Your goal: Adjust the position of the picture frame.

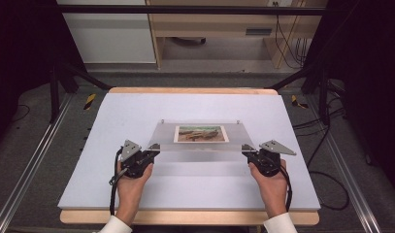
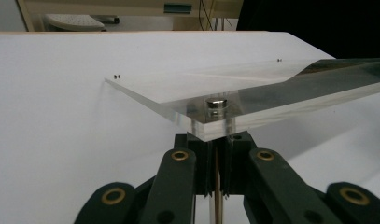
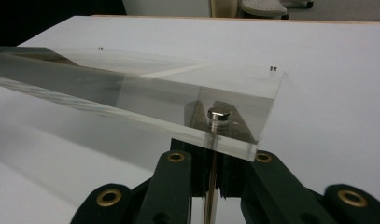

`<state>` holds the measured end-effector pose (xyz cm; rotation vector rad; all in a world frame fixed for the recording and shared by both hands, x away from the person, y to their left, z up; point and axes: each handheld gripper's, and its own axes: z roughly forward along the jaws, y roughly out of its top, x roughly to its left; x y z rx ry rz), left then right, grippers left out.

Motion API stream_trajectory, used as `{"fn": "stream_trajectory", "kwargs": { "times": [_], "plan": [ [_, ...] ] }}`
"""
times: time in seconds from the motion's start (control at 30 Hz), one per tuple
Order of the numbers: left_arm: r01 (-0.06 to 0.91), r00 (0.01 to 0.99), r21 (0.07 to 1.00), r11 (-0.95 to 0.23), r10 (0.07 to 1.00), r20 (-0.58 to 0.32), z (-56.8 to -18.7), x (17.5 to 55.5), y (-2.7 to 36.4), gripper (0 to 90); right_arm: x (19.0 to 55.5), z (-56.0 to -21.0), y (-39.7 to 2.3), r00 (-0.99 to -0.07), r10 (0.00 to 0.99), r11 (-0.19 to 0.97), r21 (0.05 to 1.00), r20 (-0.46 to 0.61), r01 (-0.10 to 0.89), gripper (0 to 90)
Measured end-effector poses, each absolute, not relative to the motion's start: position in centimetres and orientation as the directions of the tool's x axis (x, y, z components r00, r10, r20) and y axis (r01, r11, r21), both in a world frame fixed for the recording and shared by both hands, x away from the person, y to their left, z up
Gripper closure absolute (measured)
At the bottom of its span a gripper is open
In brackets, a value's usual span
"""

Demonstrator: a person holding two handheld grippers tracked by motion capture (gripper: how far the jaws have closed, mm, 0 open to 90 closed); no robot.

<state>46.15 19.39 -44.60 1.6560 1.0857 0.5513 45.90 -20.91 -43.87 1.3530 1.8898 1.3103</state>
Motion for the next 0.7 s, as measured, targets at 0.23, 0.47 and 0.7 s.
{"fn": "stream_trajectory", "kwargs": {
  "times": [0.23,0.47,0.7],
  "plan": [
    [0.396,0.486,0.916,-0.066,0.862,-0.148,-44.9,46.0,19.4,83.5,45.8,-44.1,-20.9,-0.405,0.902,0.064,0.881,0.15,0.468,84.1],
    [0.41,0.486,0.909,-0.081,0.862,-0.142,-45.3,45.8,19.3,83.6,45.5,-44.6,-21.0,-0.408,0.9,0.076,0.868,0.152,0.49,84.2],
    [0.429,0.489,0.898,-0.097,0.861,-0.14,-45.8,45.6,19.4,83.7,45.4,-45.1,-21.0,-0.411,0.899,0.084,0.857,0.155,0.508,84.2]
  ]
}}
